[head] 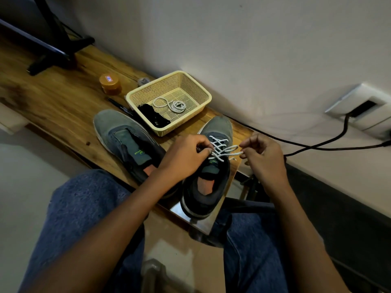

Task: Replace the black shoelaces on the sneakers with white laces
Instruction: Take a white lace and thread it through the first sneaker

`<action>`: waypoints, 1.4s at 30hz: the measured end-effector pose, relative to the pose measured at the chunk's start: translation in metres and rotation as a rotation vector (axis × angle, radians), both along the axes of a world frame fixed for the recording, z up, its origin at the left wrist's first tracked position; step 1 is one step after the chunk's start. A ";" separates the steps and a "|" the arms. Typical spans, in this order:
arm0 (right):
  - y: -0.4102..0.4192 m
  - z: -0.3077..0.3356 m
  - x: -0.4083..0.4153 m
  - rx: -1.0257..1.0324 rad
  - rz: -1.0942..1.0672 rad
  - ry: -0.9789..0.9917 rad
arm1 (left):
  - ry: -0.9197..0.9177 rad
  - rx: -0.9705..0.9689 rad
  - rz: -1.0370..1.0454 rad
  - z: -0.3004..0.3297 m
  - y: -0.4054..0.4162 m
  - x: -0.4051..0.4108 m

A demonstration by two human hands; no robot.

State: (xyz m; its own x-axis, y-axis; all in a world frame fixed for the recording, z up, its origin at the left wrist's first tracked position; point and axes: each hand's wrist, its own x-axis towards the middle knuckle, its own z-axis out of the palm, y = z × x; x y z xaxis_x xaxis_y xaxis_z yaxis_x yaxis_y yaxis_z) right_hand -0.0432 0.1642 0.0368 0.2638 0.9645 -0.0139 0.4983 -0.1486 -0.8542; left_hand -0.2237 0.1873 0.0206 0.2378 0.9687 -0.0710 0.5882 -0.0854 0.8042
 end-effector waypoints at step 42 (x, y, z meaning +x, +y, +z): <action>0.003 0.000 -0.027 -0.129 0.295 -0.545 | 0.576 -0.094 -0.304 -0.007 -0.016 0.010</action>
